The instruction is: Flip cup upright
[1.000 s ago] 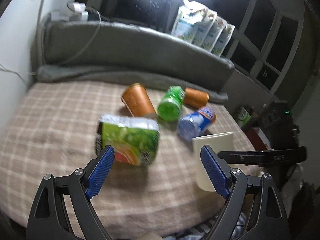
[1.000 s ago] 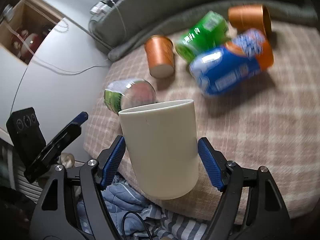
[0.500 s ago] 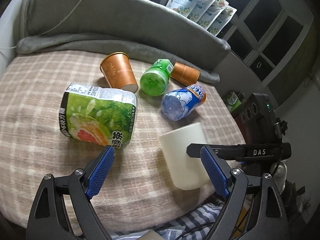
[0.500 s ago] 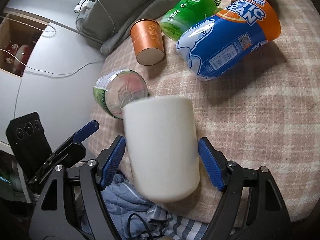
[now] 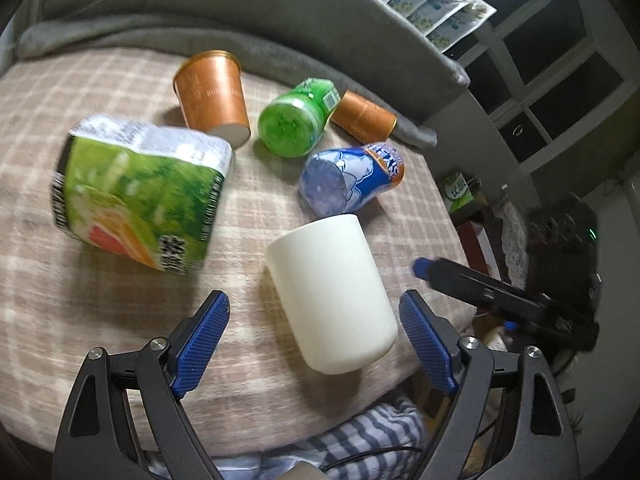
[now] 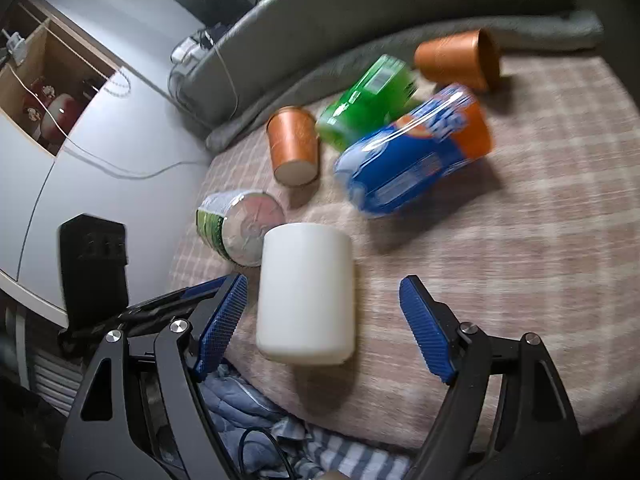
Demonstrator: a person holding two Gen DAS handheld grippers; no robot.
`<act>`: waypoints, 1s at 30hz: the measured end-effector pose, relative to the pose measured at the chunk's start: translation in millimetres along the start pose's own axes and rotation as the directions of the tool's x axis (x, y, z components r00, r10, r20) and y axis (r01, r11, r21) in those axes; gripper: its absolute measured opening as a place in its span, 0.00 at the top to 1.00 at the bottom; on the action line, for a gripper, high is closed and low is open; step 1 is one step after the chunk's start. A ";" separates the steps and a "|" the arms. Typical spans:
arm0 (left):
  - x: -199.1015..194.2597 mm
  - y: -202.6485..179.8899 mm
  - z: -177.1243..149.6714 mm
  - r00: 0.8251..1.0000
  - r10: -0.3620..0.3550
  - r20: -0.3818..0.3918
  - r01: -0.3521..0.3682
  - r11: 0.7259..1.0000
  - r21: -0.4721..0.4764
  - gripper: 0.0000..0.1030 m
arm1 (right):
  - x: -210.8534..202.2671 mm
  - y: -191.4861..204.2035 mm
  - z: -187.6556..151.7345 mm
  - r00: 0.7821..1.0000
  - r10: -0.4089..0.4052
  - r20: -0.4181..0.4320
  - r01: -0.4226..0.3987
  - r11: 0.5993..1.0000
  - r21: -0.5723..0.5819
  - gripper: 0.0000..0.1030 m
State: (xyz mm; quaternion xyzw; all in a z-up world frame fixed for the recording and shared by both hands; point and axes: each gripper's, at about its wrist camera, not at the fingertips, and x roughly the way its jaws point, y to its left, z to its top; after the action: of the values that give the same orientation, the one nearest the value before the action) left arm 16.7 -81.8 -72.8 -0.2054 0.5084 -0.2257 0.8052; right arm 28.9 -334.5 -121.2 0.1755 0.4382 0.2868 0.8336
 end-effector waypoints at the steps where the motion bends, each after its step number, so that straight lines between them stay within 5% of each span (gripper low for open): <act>1: 2.0 0.7 0.8 1.000 0.000 -0.005 0.000 1.000 -0.010 0.16 | -6.4 -2.4 -2.1 1.000 -0.006 0.016 0.006 1.000 0.001 0.21; 9: 25.8 11.3 13.1 0.998 -0.038 -0.052 0.032 0.994 -0.108 0.16 | -32.1 -20.7 -9.9 0.996 -0.039 0.077 0.036 0.999 0.033 0.21; 30: 53.8 8.5 21.4 0.993 -0.050 -0.110 0.038 0.993 -0.112 0.25 | -33.8 -35.5 -12.6 0.992 -0.071 0.104 0.064 0.995 0.070 0.21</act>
State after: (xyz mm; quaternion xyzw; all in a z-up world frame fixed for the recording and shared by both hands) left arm 58.0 -103.6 -108.2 -0.2475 0.5599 -0.2262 0.7577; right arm 14.7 -382.8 -126.2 0.2034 0.4081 0.2339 0.8587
